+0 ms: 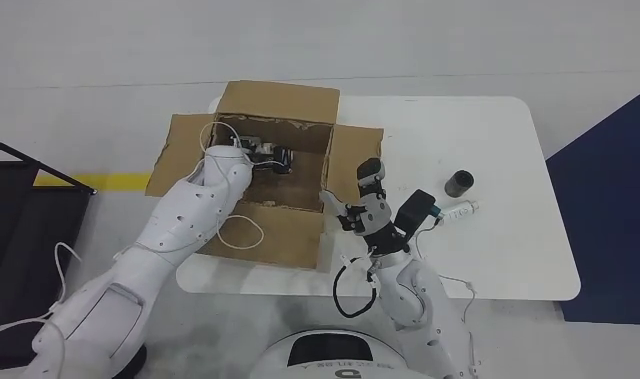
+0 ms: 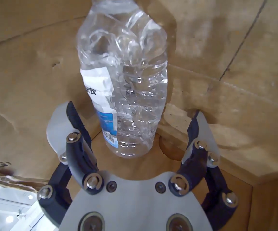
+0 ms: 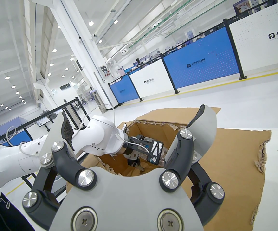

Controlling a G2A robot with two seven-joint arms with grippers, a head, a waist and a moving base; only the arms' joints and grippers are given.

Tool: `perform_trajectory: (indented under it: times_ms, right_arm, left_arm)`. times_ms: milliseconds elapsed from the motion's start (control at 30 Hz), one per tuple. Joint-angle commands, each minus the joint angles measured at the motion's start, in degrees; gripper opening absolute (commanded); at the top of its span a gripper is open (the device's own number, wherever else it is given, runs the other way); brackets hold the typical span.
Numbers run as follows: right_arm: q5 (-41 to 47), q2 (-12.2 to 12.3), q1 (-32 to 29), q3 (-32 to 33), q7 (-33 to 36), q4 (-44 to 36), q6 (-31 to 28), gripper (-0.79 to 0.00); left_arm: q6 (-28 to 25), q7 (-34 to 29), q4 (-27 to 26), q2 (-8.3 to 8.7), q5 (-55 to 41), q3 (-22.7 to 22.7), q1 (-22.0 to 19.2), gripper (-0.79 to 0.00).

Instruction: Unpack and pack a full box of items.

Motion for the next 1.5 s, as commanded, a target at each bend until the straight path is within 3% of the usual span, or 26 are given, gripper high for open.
perform_trajectory:
  times_ms: [0,100,133,267,300,333,500,667,1000,1100,1300,1467]
  right_arm:
    - [0.00,0.00,0.00,0.00,0.00,0.00,0.00,0.000]
    - [0.00,0.00,0.00,0.00,0.00,0.00,0.00,0.000]
    - [0.00,0.00,0.00,0.00,0.00,0.00,0.00,0.000]
    - [0.00,0.00,0.00,0.00,0.00,0.00,0.00,0.000]
    - [0.00,0.00,0.00,0.00,0.00,0.00,0.00,0.000]
    - [0.00,0.00,0.00,0.00,0.00,0.00,0.00,0.000]
    - [0.00,0.00,0.00,0.00,0.00,0.00,0.00,0.000]
    - [0.00,0.00,0.00,0.00,0.00,0.00,0.00,0.000]
    - [0.00,0.00,0.00,0.00,0.00,0.00,0.00,0.000]
    - [0.00,0.00,0.00,0.00,0.00,0.00,0.00,0.000]
    - [0.00,0.00,0.00,0.00,0.00,0.00,0.00,0.000]
    - [0.00,0.00,0.00,0.00,0.00,0.00,0.00,0.000]
  left_arm:
    - [-0.31,0.30,1.30,-0.37,0.03,0.50,-0.67,-0.046]
    - [-0.32,0.74,2.64,-1.02,-0.04,1.39,-1.50,-0.126]
    - [-0.23,0.83,3.03,-1.22,0.03,1.69,-1.73,-0.197]
    - [-0.02,1.77,4.42,-1.86,0.40,2.51,-2.60,-0.600]
    - [0.01,2.03,4.69,-1.98,0.57,2.67,-2.79,-0.733]
    - [0.05,2.30,4.95,-2.09,0.72,2.79,-2.95,-0.785]
    - [-0.14,5.10,4.75,-2.22,1.57,2.87,-3.43,-0.785]
    - [-0.50,9.66,1.21,-1.25,2.64,1.08,-2.52,-0.785]
    - [-4.39,20.13,-13.30,3.16,1.75,-9.31,5.21,-0.785]
    - [-7.37,27.45,-15.77,4.48,-2.13,-13.60,7.74,-0.785]
    - [-13.59,46.17,-11.90,7.04,-9.78,-22.17,10.25,-0.785]
    - [-16.39,56.87,-7.43,8.04,-14.10,-24.25,10.08,-0.785]
